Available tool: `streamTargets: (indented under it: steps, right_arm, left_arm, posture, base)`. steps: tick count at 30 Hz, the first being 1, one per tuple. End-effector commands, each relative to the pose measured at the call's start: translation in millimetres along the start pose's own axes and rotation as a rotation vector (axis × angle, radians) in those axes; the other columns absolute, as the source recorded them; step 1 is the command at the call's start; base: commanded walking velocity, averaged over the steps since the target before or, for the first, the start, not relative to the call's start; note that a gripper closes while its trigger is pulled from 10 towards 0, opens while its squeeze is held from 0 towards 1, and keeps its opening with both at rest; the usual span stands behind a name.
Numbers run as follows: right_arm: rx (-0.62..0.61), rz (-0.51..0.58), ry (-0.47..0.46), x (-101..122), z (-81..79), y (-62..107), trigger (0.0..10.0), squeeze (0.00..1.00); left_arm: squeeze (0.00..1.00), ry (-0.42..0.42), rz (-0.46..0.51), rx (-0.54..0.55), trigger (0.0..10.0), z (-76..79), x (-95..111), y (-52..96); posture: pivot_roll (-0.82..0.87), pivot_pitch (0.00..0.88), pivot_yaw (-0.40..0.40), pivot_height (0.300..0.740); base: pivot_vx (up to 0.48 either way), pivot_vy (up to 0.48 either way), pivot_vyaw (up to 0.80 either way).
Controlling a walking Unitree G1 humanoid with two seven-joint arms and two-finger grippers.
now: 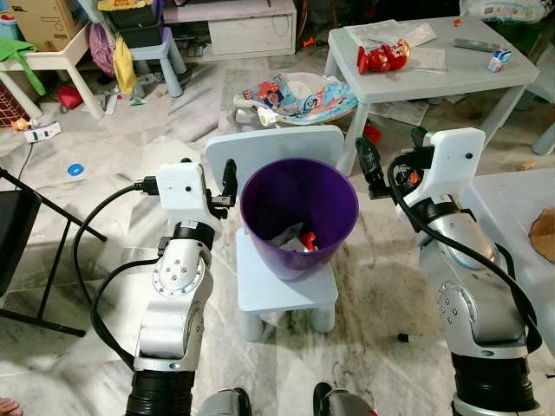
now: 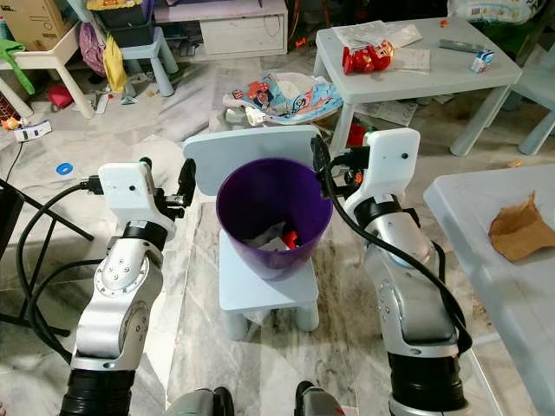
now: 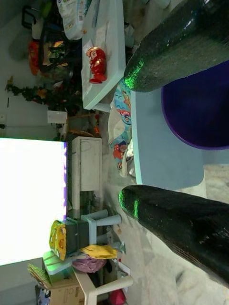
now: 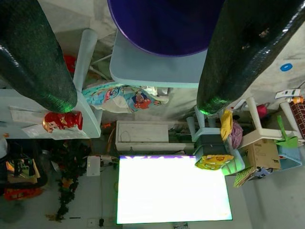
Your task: Picking trash to rubbish bin
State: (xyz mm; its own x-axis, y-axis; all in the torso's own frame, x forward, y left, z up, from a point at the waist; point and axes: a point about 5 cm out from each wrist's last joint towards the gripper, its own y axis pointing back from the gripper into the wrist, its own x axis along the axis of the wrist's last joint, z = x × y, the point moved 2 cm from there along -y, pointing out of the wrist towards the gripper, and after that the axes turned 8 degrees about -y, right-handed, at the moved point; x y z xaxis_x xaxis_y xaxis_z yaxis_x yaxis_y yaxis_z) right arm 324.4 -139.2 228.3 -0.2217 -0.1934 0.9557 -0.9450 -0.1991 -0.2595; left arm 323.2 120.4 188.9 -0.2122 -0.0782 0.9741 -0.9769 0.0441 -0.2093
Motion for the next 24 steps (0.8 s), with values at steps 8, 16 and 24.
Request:
streamTargets:
  steps: [8,16,24]
  right_arm:
    - [-0.004,-0.004,-0.001,-1.7,1.3,0.1,10.0,0.21]
    - [-0.003,-0.004,-0.001,-1.8,1.5,-0.3,10.0,0.20]
    - [-0.005,-0.003,-0.001,-1.8,2.0,-0.3,10.0,0.20]
  left_arm:
    - [0.00,0.003,-0.012,-0.001,10.0,1.2,-0.9,-2.3]
    - [0.00,0.000,-0.010,-0.002,10.0,1.2,-1.0,-3.2]
    - [0.00,0.000,-0.010,-0.005,10.0,2.6,-1.0,-3.4]
  posture:
    - [-0.02,0.169,0.024,0.740]
    - [-0.02,0.167,0.025,0.740]
    - [-0.02,0.165,0.026,0.740]
  base:
    - [-0.176,0.000,0.00]
    - [-0.296,0.000,0.00]
    - [-0.296,0.000,0.00]
